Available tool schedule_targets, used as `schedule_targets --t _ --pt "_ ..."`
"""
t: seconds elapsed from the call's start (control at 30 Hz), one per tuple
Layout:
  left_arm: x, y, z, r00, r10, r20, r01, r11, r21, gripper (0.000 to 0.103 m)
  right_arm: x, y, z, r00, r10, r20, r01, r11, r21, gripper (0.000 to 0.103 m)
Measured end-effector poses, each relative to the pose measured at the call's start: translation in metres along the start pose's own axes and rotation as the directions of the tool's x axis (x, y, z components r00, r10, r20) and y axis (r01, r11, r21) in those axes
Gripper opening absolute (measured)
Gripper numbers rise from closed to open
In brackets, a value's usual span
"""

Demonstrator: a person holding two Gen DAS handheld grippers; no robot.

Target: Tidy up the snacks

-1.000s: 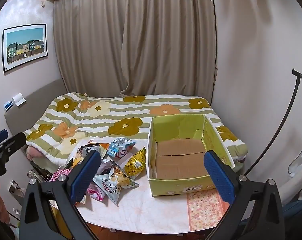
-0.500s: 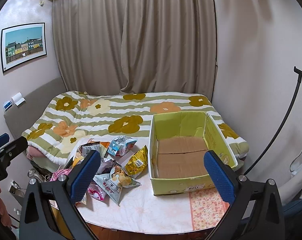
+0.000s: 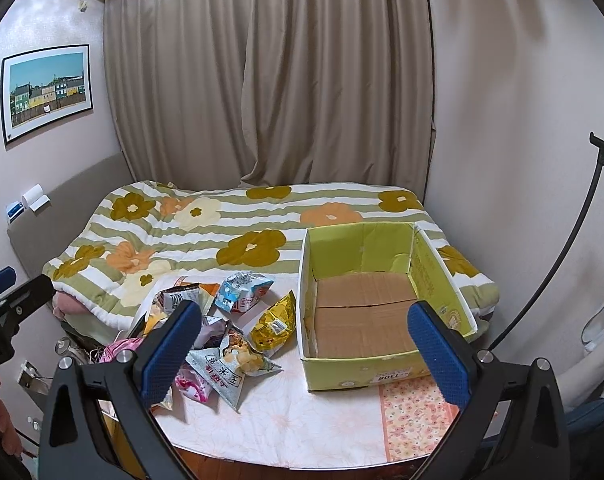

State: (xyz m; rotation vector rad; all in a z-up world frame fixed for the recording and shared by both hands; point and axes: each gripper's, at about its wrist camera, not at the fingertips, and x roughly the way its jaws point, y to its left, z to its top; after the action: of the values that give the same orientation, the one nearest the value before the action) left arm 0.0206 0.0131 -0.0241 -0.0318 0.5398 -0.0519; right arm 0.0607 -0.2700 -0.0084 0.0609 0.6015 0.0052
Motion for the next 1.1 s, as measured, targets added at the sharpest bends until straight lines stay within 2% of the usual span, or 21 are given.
schedule_targets --t 1.1 --pt "-0.0050 0.0007 0.0003 1.000 -0.007 -0.014 0.007 1.000 -0.007 0.102 -0.0028 0.0023 -0.0047 1.000 0.007 -0.011 -0.007 1.000 -0.004 0.103"
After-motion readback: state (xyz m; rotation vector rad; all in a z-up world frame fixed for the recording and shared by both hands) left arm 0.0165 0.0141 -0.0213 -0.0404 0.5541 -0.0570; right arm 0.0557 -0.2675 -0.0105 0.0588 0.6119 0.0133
